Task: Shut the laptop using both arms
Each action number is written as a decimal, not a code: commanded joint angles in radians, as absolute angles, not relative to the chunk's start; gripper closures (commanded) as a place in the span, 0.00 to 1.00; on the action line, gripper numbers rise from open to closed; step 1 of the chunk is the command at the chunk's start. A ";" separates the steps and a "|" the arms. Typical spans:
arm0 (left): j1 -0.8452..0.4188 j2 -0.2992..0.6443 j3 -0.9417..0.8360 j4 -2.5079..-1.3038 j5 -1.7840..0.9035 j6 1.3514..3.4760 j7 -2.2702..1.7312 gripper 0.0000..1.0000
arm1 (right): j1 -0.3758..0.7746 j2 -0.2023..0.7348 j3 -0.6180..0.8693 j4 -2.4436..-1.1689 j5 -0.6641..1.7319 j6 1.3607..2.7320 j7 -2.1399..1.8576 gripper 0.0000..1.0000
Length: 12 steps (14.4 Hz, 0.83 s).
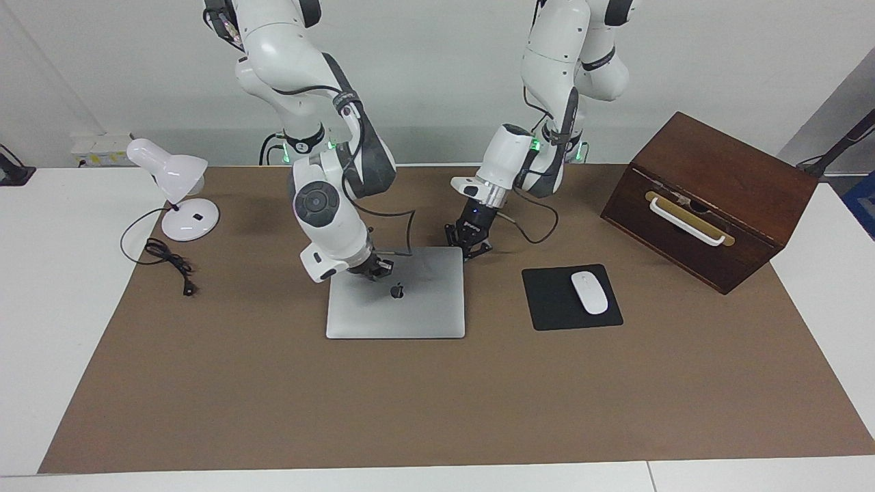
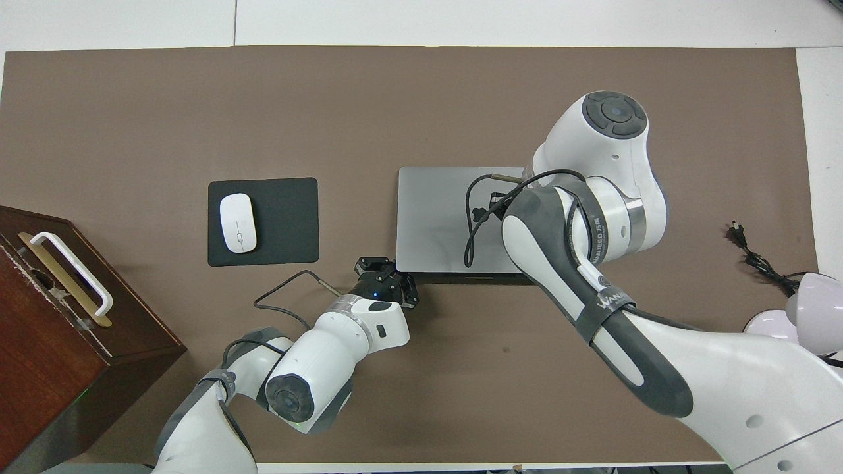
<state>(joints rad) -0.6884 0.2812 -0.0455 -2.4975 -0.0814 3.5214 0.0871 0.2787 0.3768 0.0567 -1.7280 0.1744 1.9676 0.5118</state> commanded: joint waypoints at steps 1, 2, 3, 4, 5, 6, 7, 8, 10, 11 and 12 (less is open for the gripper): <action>-0.680 0.298 -0.035 -2.565 -0.094 3.502 0.118 1.00 | 0.256 0.336 0.061 -1.715 0.190 1.976 0.497 1.00; -0.677 0.298 -0.037 -2.563 -0.094 3.502 0.118 1.00 | 0.253 0.328 0.055 -1.703 0.190 1.980 0.489 1.00; -0.675 0.298 -0.037 -2.563 -0.094 3.502 0.117 1.00 | 0.252 0.318 0.051 -1.692 0.189 1.989 0.471 1.00; -0.675 0.295 -0.037 -2.563 -0.094 3.502 0.109 1.00 | 0.238 0.318 0.049 -1.680 0.183 1.993 0.444 1.00; -0.675 0.290 -0.038 -2.562 -0.094 3.502 0.100 1.00 | 0.221 0.316 0.049 -1.668 0.178 1.994 0.418 1.00; -0.675 0.284 -0.038 -2.562 -0.095 3.502 0.083 1.00 | 0.213 0.314 0.046 -1.655 0.169 2.009 0.382 1.00; -0.676 0.281 -0.038 -2.562 -0.094 3.502 0.052 1.00 | 0.201 0.310 0.037 -1.643 0.152 2.043 0.336 1.00; -0.676 0.272 -0.038 -2.562 -0.094 3.502 0.038 1.00 | 0.177 0.295 0.032 -1.641 0.137 2.060 0.304 1.00; -0.675 0.243 -0.040 -2.563 -0.094 3.496 0.035 1.00 | 0.111 0.256 0.032 -1.637 0.103 2.059 0.226 1.00; -0.675 0.227 -0.040 -2.566 -0.094 3.488 0.034 1.00 | 0.083 0.238 0.032 -1.637 0.086 2.051 0.174 1.00; -0.673 0.213 -0.040 -2.572 -0.094 3.479 0.034 1.00 | 0.059 0.220 0.032 -1.637 0.071 2.042 0.132 0.89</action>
